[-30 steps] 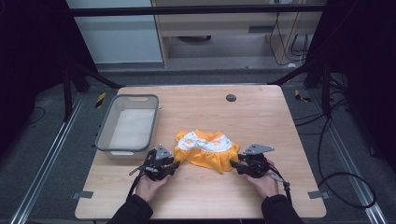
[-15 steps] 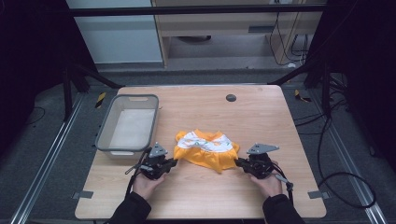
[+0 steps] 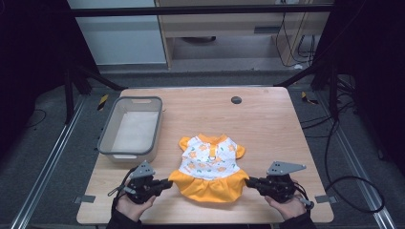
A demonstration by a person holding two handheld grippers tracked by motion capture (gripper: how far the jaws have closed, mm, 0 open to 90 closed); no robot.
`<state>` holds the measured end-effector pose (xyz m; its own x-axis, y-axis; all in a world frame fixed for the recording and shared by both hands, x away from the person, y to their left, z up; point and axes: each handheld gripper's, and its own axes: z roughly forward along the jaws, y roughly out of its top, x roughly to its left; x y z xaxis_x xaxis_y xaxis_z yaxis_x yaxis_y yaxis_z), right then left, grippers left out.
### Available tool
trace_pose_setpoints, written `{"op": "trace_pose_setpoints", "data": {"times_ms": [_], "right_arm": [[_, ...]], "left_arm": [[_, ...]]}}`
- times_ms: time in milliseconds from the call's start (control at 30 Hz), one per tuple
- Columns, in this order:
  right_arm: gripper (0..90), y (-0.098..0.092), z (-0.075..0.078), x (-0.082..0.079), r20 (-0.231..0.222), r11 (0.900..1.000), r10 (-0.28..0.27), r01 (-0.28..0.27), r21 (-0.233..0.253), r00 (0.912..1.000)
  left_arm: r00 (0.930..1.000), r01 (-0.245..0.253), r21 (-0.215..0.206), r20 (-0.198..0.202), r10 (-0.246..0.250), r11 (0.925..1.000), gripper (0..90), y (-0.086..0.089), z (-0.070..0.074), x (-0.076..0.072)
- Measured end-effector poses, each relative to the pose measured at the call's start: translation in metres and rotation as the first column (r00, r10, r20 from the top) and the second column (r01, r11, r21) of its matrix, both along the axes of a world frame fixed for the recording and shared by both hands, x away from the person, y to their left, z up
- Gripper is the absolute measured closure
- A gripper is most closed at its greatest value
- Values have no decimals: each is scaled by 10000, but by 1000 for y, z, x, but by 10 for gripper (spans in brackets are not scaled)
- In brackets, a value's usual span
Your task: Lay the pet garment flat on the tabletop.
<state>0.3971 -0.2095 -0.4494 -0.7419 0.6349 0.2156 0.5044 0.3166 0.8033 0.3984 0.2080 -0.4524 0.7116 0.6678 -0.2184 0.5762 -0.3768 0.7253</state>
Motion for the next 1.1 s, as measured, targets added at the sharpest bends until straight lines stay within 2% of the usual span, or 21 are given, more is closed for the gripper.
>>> {"op": "trace_pose_setpoints", "data": {"times_ms": [100,167,233,267,300,333,400,500,667,767,867,967,1033,1100], "right_arm": [[845,2,-12,-4,-281,9988,42,-56,-494,9996],[830,5,-18,-3,-437,9957,-90,49,-923,9990],[785,6,-24,-1,-367,9926,-140,95,-1210,9992],[759,6,-26,0,-390,9918,-157,106,-1271,9991],[748,6,-28,0,-322,9907,-202,156,-1350,9993],[733,6,-28,0,-294,9914,-180,141,-1299,9994],[695,4,-25,-1,42,9932,-262,265,-1135,9996],[656,2,-19,-1,634,9961,-496,540,-700,9968],[618,3,-14,3,1033,9954,-750,808,-525,9918],[584,4,-10,9,1317,9938,-953,1020,-449,9867],[554,4,-4,19,1648,9898,-1288,1369,-389,9779],[531,2,-1,30,1772,9849,-1611,1696,-336,9709],[507,2,1,41,1840,9801,-1892,1970,-249,9646],[476,3,1,53,1910,9743,-2158,2242,-229,9576]], "left_arm": [[9999,71,364,-157,-65,9993,862,-4,-10,-5],[10000,35,686,53,-38,9976,838,-7,-13,-5],[9999,-80,752,113,72,9971,758,-8,-15,-4],[9994,-237,784,265,217,9966,709,-7,-16,-4],[9991,-268,738,335,243,9969,628,-7,-15,-4],[9984,-358,619,470,330,9974,582,-5,-14,-4],[9954,-497,392,843,463,9980,479,-3,-11,-4],[9893,-607,69,1332,593,9981,446,0,-4,-6],[9831,-739,-359,1654,788,9966,391,3,4,-3],[9779,-868,-365,1876,922,9956,382,3,10,3],[9710,-1040,-268,2137,1073,9942,383,1,16,15],[9635,-1257,-209,2356,1271,9918,383,-3,21,30],[9580,-1418,-123,2501,1404,9898,383,-10,25,45],[9509,-1577,183,2725,1468,9873,384,-16,27,58]]}}
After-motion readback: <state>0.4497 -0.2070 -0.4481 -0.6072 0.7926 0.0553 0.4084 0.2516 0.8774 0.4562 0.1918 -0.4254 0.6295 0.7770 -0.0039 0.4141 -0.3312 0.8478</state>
